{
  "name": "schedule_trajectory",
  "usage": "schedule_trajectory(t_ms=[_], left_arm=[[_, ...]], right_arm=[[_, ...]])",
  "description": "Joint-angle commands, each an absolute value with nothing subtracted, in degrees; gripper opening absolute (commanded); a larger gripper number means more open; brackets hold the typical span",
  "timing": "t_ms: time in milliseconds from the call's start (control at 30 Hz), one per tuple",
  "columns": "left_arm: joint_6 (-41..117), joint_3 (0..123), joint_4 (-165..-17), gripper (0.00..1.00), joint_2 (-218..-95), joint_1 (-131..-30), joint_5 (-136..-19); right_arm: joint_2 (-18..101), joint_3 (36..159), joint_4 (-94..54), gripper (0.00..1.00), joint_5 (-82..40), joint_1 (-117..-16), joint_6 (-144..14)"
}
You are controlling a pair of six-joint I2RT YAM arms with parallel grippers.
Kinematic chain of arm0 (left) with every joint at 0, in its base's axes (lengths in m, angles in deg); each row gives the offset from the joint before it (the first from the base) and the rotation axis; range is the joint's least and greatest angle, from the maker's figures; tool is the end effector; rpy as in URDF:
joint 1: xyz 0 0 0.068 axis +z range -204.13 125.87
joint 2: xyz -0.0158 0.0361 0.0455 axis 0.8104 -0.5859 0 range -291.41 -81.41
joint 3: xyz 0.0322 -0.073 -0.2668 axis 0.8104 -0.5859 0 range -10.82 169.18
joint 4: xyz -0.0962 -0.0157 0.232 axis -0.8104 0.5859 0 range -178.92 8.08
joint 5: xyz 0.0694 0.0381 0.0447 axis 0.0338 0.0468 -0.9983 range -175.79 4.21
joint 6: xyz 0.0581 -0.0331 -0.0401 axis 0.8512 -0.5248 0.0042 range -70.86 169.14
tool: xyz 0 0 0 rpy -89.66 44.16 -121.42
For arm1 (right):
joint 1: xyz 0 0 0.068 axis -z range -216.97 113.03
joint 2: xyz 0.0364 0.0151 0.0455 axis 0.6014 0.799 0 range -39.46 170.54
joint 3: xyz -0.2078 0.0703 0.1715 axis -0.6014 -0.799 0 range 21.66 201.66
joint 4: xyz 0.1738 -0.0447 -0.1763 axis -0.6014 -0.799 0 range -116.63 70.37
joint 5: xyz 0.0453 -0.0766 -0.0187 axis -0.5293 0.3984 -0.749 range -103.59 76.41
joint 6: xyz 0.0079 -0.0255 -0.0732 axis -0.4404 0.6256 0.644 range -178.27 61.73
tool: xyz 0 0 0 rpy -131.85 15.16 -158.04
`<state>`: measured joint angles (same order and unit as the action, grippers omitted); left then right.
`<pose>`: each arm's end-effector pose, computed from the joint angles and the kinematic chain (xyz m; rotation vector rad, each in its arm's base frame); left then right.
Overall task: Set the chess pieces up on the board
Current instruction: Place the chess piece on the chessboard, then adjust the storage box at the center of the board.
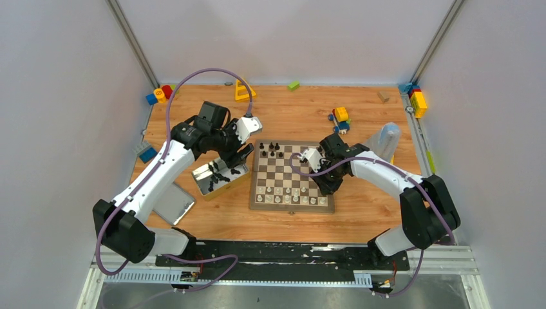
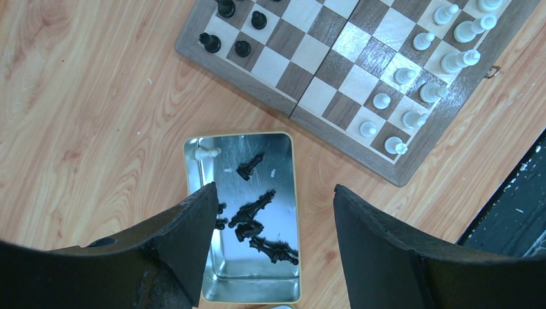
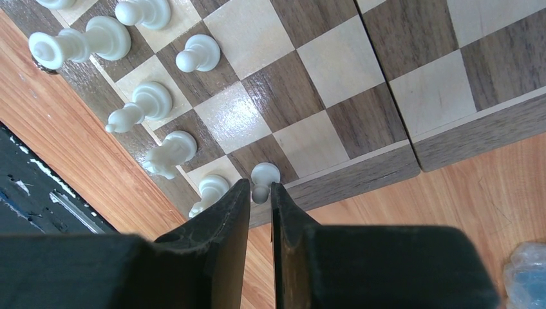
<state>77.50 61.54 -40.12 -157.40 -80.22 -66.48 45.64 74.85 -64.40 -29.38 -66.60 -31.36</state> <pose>0.2382 -0.1412 0.3119 1.2481 2.1159 -0.4005 0.2166 0.1441 0.1750 -1.4095 2.5221 0.4085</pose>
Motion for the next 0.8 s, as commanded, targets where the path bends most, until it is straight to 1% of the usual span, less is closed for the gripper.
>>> schedule_trajectory(t_ms=[0, 133, 400, 500, 567, 767], left_arm=[[76.61, 61.07, -41.23, 0.74, -156.05, -80.16, -66.34], [76.64, 60.80, -41.39, 0.74, -155.89, -80.15, -66.50], [76.90, 59.95, -42.35, 0.75, -155.64, -80.15, -68.24], [77.14, 58.47, -43.31, 0.78, -155.44, -80.13, -70.19], [77.14, 57.41, -44.23, 0.79, -155.57, -80.10, -71.63], [75.94, 53.39, -47.80, 0.72, -158.67, -79.27, -74.62]], right_arm=[[45.33, 76.21, -64.70, 0.20, -30.89, -67.05, -31.03], [45.61, 76.58, -64.59, 0.22, -31.15, -67.03, -31.10], [45.50, 77.69, -64.38, 0.29, -29.96, -67.02, -31.23], [44.98, 78.81, -64.29, 0.33, -29.23, -66.93, -31.19], [44.75, 80.24, -64.09, 0.33, -29.28, -66.95, -31.13], [43.49, 84.93, -63.80, 0.34, -30.13, -66.90, -30.54]])
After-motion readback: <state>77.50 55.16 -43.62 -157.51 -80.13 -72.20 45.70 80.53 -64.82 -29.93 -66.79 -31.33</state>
